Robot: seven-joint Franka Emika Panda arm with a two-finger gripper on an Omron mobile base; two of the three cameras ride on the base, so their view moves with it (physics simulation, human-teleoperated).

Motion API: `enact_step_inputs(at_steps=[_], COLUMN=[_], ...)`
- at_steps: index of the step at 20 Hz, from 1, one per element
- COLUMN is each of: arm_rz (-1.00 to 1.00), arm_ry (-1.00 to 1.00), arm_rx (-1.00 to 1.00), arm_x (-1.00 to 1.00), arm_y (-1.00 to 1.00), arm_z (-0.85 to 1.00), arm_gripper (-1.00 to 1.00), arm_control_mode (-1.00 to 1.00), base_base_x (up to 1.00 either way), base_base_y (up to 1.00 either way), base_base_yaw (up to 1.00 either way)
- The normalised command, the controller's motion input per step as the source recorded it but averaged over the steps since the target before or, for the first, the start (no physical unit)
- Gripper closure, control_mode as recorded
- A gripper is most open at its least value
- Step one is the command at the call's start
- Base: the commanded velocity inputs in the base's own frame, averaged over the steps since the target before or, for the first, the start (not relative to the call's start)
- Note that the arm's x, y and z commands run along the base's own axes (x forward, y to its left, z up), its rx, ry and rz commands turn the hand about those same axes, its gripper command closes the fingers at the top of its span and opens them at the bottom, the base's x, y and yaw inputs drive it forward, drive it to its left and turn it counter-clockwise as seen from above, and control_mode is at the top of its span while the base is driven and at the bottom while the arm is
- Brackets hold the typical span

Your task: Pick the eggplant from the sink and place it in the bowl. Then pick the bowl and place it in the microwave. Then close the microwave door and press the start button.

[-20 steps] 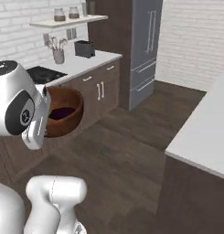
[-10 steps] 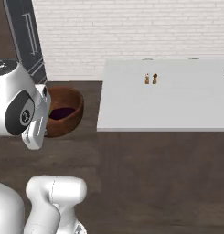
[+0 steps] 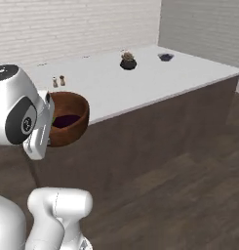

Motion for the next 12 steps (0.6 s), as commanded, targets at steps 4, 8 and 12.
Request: enact_step_inputs(at_steps=[4, 8, 12], arm_rz=[0.00, 0.00, 0.00], arm_ry=[0.00, 0.00, 0.00], arm_rx=[0.00, 0.00, 0.00], arm_x=[0.00, 0.00, 0.00], arm_y=[0.00, 0.00, 0.00], arm_z=[0.00, 0.00, 0.00], arm_gripper=[1.00, 1.00, 1.00], arm_control_mode=[1.00, 1.00, 1.00], base_base_x=[0.00, 0.00, 0.12], base_base_y=[0.00, 0.00, 0.00], base_base_yaw=[-0.91, -0.91, -0.80])
